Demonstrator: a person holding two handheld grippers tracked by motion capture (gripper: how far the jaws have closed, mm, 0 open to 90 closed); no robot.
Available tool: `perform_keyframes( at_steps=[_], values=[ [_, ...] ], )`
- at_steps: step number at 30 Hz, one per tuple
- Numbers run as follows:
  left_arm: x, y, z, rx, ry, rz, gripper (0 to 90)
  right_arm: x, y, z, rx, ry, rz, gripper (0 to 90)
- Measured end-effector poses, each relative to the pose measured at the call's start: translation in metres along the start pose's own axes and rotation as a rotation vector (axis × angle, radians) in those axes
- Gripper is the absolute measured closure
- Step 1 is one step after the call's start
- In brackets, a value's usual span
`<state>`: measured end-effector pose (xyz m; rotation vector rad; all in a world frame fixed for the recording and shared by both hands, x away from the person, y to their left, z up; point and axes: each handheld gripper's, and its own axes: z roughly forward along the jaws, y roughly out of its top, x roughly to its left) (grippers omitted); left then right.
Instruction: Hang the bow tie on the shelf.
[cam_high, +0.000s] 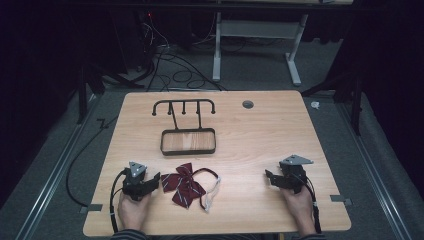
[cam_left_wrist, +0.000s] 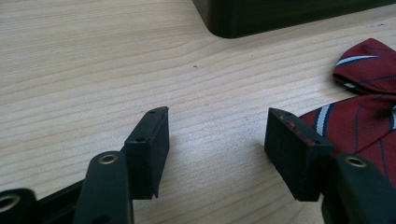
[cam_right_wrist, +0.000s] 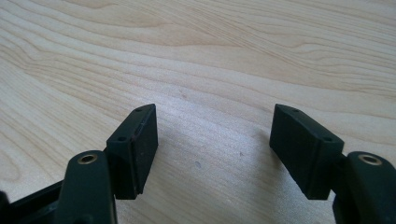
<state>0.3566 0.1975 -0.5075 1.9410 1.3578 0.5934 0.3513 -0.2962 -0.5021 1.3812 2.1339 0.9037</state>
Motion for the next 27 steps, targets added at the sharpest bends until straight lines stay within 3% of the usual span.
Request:
perform_keyframes(
  at_steps=[27],
  values=[
    [-0.0004,0.0002,0.0004,0.001,-0.007,0.004,37.4,-0.0005,-0.0001,-0.0001,-0.001,0.003,0.004,33.8]
  ],
)
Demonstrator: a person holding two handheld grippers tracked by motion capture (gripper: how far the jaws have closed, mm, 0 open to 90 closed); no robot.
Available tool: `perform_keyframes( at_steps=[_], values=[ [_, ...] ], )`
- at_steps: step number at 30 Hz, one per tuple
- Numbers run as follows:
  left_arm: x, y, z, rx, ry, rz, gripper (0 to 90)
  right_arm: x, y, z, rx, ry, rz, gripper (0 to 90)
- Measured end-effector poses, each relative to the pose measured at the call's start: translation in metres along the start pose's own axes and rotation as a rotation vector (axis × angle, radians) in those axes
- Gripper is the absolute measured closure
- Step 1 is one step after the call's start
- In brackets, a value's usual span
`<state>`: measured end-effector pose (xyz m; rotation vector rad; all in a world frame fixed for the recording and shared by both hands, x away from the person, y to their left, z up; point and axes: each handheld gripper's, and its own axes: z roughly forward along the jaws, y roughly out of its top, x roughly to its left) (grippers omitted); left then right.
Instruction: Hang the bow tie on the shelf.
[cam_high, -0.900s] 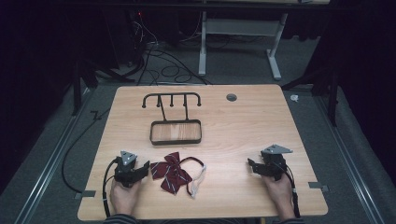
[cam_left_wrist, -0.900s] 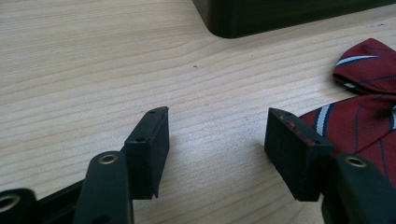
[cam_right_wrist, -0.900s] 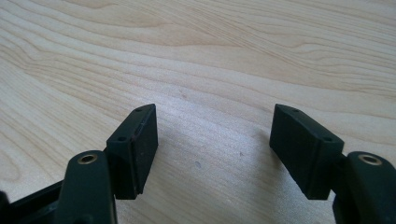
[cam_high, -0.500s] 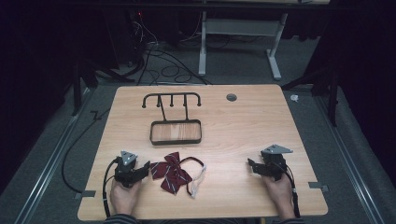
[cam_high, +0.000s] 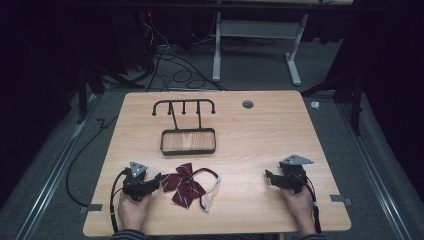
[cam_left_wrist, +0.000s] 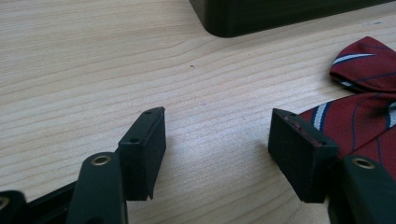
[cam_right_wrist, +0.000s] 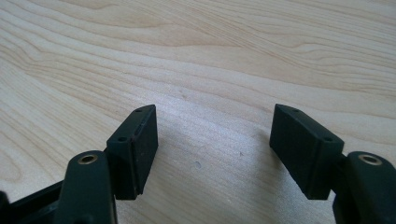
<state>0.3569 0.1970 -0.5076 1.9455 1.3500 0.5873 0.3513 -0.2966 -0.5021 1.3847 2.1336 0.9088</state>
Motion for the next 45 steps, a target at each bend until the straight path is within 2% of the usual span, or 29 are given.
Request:
perform_keyframes(
  at_steps=[6,7,11,18,28,31,34,40,45],
  values=[
    [0.0,0.0,0.0,0.003,-0.006,0.002,36.0,0.0,0.0,0.0,0.001,0.001,0.001,33.8],
    [0.0,0.0,0.0,-0.002,-0.009,-0.015,35.5,0.0,0.0,0.0,0.001,0.001,0.0,33.8],
    [-0.004,0.001,0.001,0.007,0.009,-0.011,31.8,0.0,0.0,0.0,0.001,0.001,0.0,33.8],
    [-0.003,0.001,0.0,0.012,0.009,-0.006,33.1,0.0,0.0,0.0,0.001,0.001,0.0,33.8],
    [-0.002,0.002,-0.009,0.0,-0.016,-0.006,35.3,0.0,0.0,0.0,0.001,0.0,0.0,33.9],
    [0.0,0.004,-0.014,-0.024,-0.035,-0.034,35.4,0.0,0.0,0.0,0.001,0.0,0.0,33.9],
    [0.002,0.005,-0.018,-0.043,-0.042,-0.043,35.4,0.0,0.0,0.0,0.001,0.0,0.0,33.9],
    [-0.001,0.01,-0.028,-0.057,-0.055,-0.022,35.6,0.0,0.0,0.0,0.0,-0.001,0.0,33.9],
    [-0.005,0.014,-0.032,-0.064,-0.082,-0.012,35.8,0.0,0.0,0.0,0.0,-0.001,0.0,33.9]
  ],
)
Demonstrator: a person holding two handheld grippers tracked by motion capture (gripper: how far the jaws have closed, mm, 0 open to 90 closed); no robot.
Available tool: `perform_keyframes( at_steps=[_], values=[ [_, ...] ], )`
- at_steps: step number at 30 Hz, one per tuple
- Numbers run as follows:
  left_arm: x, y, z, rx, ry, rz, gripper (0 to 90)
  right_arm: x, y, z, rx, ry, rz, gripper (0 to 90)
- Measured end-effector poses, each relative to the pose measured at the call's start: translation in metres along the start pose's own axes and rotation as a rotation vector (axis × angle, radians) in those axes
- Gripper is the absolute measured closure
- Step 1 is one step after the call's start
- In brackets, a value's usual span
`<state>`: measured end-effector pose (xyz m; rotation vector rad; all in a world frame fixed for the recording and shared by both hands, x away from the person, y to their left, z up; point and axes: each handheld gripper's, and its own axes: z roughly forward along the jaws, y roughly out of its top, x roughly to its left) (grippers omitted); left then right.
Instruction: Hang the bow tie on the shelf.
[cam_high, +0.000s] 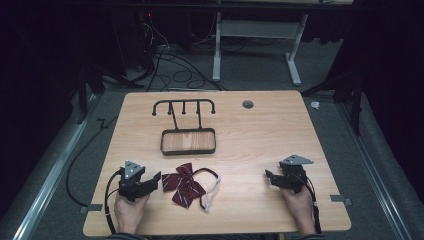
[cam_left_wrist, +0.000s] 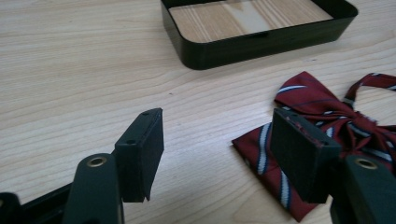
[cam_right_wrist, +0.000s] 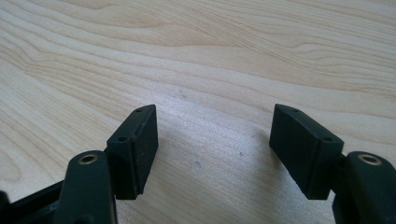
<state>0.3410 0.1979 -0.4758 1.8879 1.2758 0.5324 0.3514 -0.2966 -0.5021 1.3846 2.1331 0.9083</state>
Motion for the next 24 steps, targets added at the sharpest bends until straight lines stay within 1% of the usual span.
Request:
perform_keyframes(
  at_steps=[7,13,17,20,22,24],
  values=[
    [-0.009,0.007,-0.003,-0.014,-0.025,0.024,35.7,0.0,0.0,0.0,0.0,0.0,0.0,33.9],
    [-0.019,0.014,-0.004,-0.016,-0.055,0.042,35.9,0.0,0.0,0.0,0.002,0.0,0.0,33.9],
    [-0.028,0.018,-0.001,0.002,-0.078,0.075,37.1,0.0,0.0,0.0,0.003,0.001,0.0,33.9],
    [-0.034,0.02,0.002,0.015,-0.099,0.086,38.3,0.0,0.0,0.0,0.003,0.001,0.0,33.9],
    [-0.037,0.022,0.004,0.025,-0.108,0.103,39.5,0.0,0.0,0.0,0.003,0.001,0.0,33.9],
    [-0.042,0.024,0.006,0.029,-0.109,0.125,40.6,0.0,0.0,0.0,0.003,0.001,0.001,33.9]
  ],
)
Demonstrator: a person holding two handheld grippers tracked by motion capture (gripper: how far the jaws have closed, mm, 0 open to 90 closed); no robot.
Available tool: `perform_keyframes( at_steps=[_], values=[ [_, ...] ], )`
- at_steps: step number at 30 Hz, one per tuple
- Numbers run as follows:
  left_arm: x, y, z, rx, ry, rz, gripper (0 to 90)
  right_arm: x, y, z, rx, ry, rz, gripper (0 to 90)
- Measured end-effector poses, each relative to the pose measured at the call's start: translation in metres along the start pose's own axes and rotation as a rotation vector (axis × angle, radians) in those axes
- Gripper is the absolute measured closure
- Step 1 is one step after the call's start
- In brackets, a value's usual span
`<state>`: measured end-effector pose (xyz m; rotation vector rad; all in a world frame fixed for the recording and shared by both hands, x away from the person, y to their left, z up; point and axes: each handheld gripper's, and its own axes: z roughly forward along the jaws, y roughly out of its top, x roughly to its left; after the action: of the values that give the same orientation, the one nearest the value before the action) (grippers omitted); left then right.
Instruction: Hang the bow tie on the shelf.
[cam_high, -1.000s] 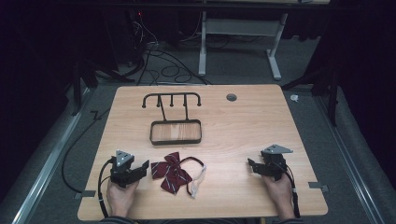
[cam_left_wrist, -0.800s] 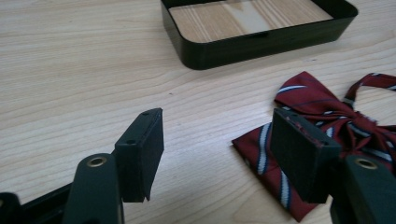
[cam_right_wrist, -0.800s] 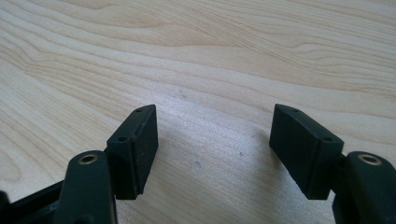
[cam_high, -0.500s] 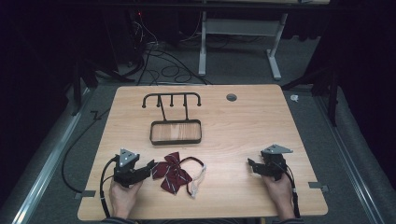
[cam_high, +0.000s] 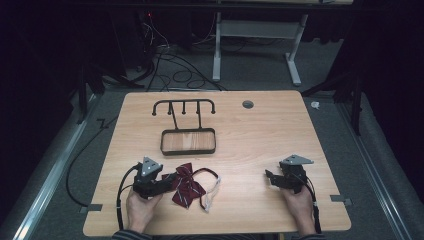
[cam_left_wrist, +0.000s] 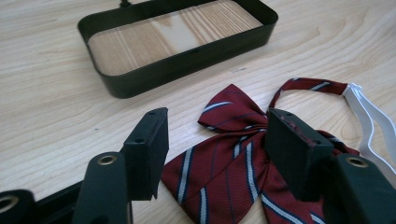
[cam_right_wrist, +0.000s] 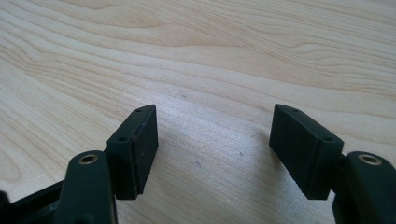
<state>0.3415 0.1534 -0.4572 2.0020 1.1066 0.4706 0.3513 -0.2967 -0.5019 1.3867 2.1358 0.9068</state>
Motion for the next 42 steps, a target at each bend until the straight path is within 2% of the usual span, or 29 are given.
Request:
perform_keyframes(
  at_steps=[6,12,16,24,35,42],
  values=[
    [-0.01,0.007,0.005,0.01,-0.028,0.036,44.2,0.0,0.0,0.0,0.0,0.0,0.0,33.9],
    [-0.016,0.015,0.012,0.016,-0.081,0.051,45.5,0.0,0.0,0.0,0.0,0.0,0.001,34.0],
    [-0.02,0.02,0.015,0.015,-0.1,0.06,46.5,0.0,0.0,0.0,0.0,0.001,0.003,34.0],
    [-0.027,0.028,0.024,0.027,-0.119,0.086,48.7,0.0,0.0,0.0,0.0,0.0,0.0,34.0],
    [-0.036,0.037,0.044,0.056,-0.162,0.099,52.9,0.0,0.0,0.0,-0.001,0.001,0.003,34.0],
    [-0.039,0.041,0.053,0.071,-0.172,0.103,54.4,-0.001,0.0,0.0,-0.002,0.002,0.0,34.0]
  ],
)
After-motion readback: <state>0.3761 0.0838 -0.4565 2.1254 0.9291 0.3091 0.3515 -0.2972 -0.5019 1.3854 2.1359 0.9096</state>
